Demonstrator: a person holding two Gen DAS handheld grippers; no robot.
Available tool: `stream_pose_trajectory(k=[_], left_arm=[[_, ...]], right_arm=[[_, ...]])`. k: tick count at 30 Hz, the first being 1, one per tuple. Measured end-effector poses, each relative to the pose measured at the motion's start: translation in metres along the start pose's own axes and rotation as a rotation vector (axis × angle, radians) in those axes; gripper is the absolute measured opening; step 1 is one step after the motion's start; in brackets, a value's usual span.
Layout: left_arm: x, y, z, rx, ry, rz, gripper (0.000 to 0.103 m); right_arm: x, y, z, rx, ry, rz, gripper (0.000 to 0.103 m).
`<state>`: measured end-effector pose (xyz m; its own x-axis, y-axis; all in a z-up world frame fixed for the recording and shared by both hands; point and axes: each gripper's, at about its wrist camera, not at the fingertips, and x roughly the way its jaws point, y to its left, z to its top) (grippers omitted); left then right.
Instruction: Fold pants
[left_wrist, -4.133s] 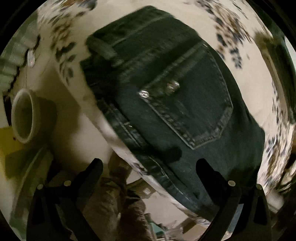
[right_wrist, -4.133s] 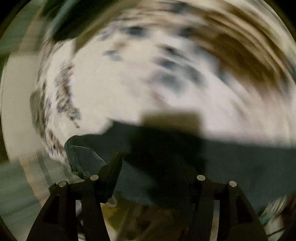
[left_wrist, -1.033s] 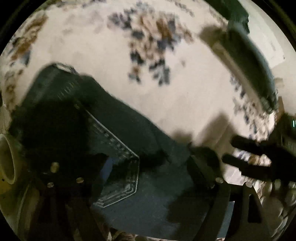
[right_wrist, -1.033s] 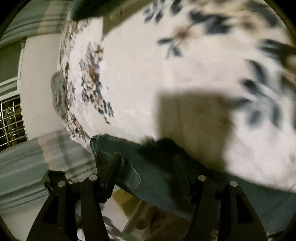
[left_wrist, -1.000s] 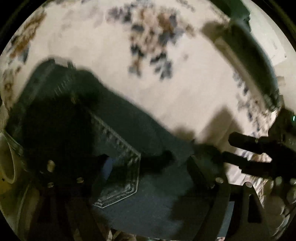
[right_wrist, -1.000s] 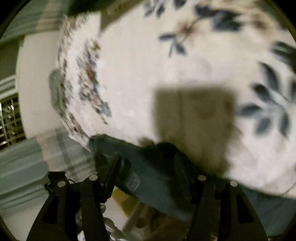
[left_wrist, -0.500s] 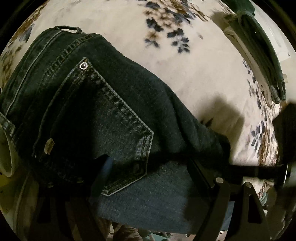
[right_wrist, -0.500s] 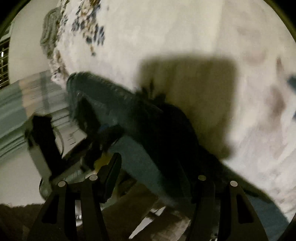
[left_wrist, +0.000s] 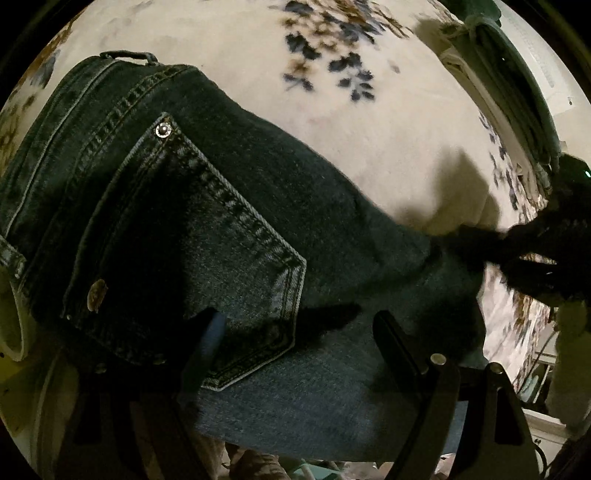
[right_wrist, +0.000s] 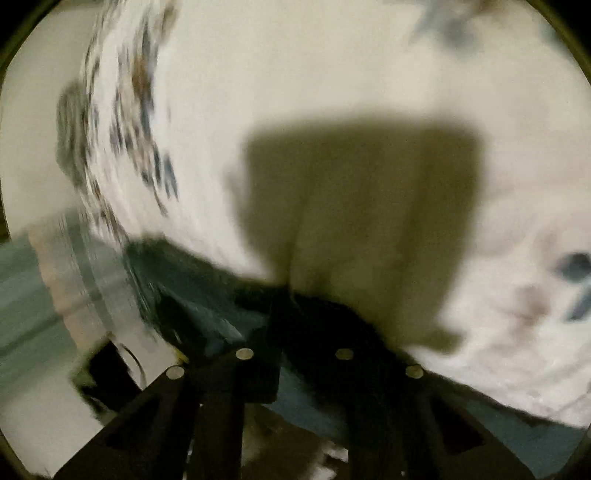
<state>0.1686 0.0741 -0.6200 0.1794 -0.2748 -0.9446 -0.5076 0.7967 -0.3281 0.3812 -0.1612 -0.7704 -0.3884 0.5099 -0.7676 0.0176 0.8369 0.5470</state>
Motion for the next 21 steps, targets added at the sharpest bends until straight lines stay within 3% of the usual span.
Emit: stream_pose_trajectory(k=[1, 5, 9, 12, 14, 15, 16, 18, 19, 20, 21], left_arm=[[-0.001, 0.003, 0.001, -0.008, 0.0, -0.008, 0.082], [-0.003, 0.005, 0.004, -0.02, 0.005, -0.013, 0.082], [-0.007, 0.005, 0.004, -0.036, 0.008, -0.011, 0.082], [-0.015, 0.006, -0.002, -0.033, 0.014, 0.004, 0.082], [-0.019, 0.003, -0.005, -0.011, 0.013, 0.023, 0.082], [-0.022, 0.002, -0.007, 0.005, 0.012, 0.034, 0.082], [-0.025, 0.002, -0.009, 0.016, 0.011, 0.044, 0.082], [-0.03, -0.001, -0.012, 0.041, 0.006, 0.066, 0.082], [-0.033, -0.004, -0.015, 0.056, 0.005, 0.075, 0.082], [-0.034, -0.006, -0.018, 0.066, 0.007, 0.082, 0.082], [-0.035, -0.011, -0.02, 0.076, 0.01, 0.088, 0.082]], right_arm=[[-0.016, -0.006, 0.001, 0.036, -0.058, 0.012, 0.002], [-0.067, -0.036, 0.009, 0.133, -0.175, 0.053, 0.003], [-0.068, -0.011, -0.006, 0.009, -0.091, 0.117, 0.005], [-0.023, 0.007, -0.022, -0.038, 0.06, 0.13, 0.014], [0.007, 0.004, -0.023, -0.018, 0.095, 0.084, 0.014], [0.014, -0.005, -0.018, 0.003, 0.053, 0.021, 0.014], [0.014, -0.014, -0.017, 0.036, 0.007, 0.011, 0.014], [-0.004, -0.038, -0.019, 0.166, -0.101, 0.126, 0.015], [-0.018, -0.043, -0.026, 0.182, -0.173, 0.133, 0.019], [-0.033, -0.047, -0.035, 0.178, -0.24, 0.127, 0.026], [-0.049, -0.053, -0.048, 0.183, -0.297, 0.135, 0.05]])
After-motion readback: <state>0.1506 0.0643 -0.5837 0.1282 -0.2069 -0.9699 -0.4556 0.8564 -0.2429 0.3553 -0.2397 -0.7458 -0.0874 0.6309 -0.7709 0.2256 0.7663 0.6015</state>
